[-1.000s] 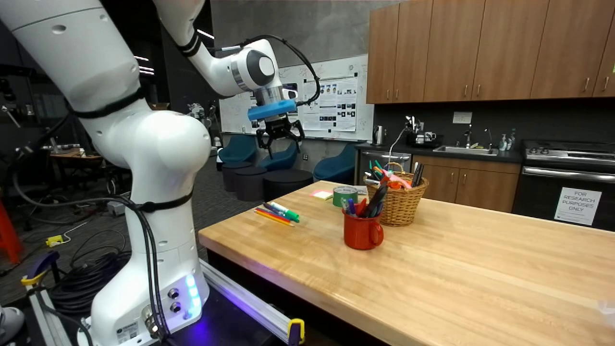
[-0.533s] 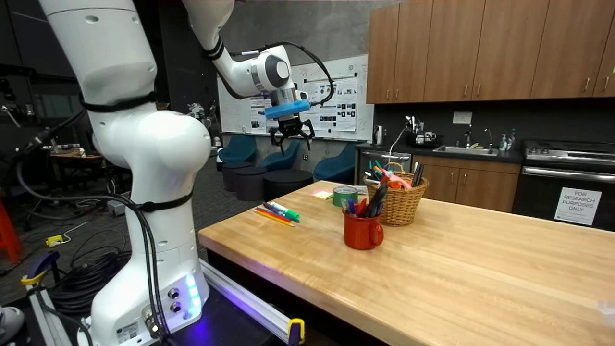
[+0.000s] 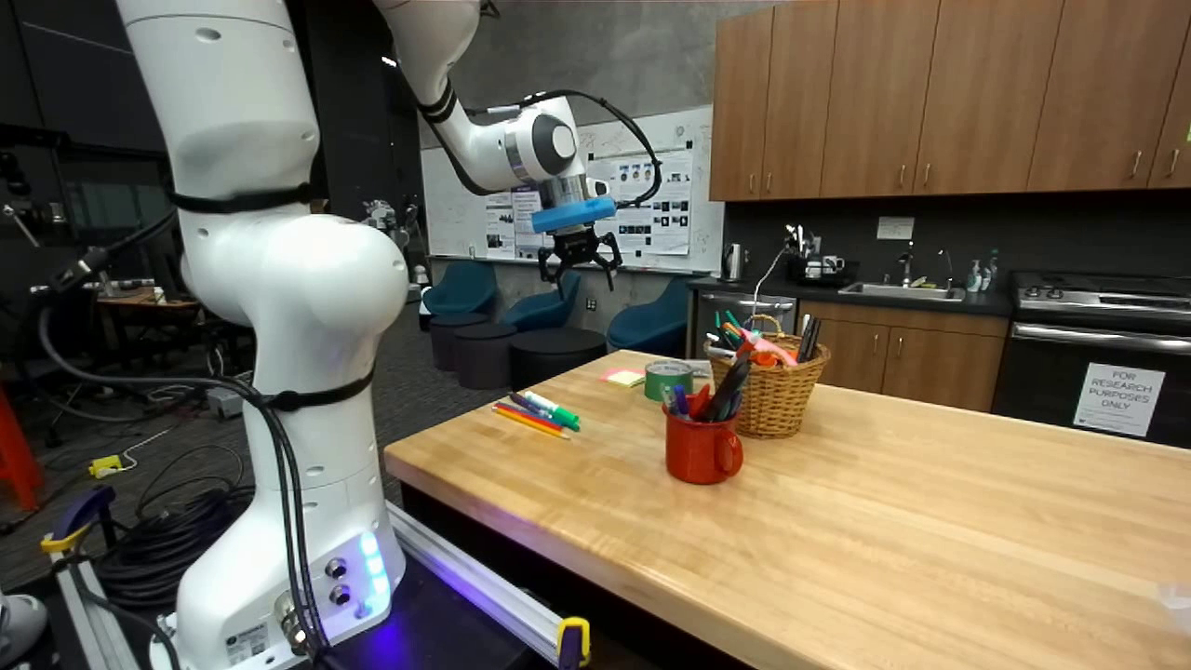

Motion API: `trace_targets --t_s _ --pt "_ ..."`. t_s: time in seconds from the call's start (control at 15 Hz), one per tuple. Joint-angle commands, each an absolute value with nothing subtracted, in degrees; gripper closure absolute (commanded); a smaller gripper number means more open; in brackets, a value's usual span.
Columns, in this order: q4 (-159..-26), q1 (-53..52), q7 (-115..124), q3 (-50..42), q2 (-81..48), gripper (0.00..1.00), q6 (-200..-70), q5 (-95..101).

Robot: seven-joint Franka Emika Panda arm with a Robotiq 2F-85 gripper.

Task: Pick up the plastic on the left and put it in the center hole of the green masking tape

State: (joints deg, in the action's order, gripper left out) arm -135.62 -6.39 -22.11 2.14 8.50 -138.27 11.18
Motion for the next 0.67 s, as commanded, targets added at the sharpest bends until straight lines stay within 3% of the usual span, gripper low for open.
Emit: trace_targets --t_s 0.0,0.6 --pt "-135.5 -6.0 -22.2 2.5 8.5 0.0 -138.1 11.1" --pt "-127.1 -3.3 -24.4 0.7 1.3 0.0 -137.8 10.4"
